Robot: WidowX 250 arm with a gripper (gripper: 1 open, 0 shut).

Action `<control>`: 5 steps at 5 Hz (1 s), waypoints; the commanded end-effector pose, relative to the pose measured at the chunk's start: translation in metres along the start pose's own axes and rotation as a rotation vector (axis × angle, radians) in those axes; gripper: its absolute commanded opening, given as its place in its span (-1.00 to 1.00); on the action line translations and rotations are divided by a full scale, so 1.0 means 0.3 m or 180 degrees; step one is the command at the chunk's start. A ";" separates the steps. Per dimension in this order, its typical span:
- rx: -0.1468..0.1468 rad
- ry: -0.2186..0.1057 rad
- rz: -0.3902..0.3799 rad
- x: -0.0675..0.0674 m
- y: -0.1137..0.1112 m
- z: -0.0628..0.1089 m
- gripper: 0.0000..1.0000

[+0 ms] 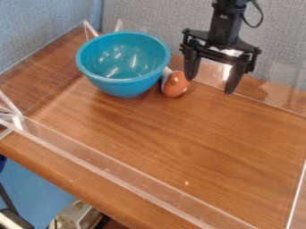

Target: Put the mushroom in the blue bowl

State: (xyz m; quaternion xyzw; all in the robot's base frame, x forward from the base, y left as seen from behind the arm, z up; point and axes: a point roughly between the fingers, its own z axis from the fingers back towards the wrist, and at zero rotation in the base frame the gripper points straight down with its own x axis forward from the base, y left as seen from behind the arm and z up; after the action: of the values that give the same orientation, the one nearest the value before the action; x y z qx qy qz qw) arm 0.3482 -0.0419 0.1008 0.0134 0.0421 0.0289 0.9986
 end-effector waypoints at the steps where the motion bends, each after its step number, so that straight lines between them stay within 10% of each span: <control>1: 0.0046 -0.0212 0.0040 0.025 0.051 0.068 1.00; 5: 0.0263 0.0042 0.0137 0.127 0.224 -0.069 1.00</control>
State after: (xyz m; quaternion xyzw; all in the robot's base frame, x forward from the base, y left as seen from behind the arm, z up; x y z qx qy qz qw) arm 0.3719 0.0176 0.0559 0.0548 0.0847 0.0352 0.9943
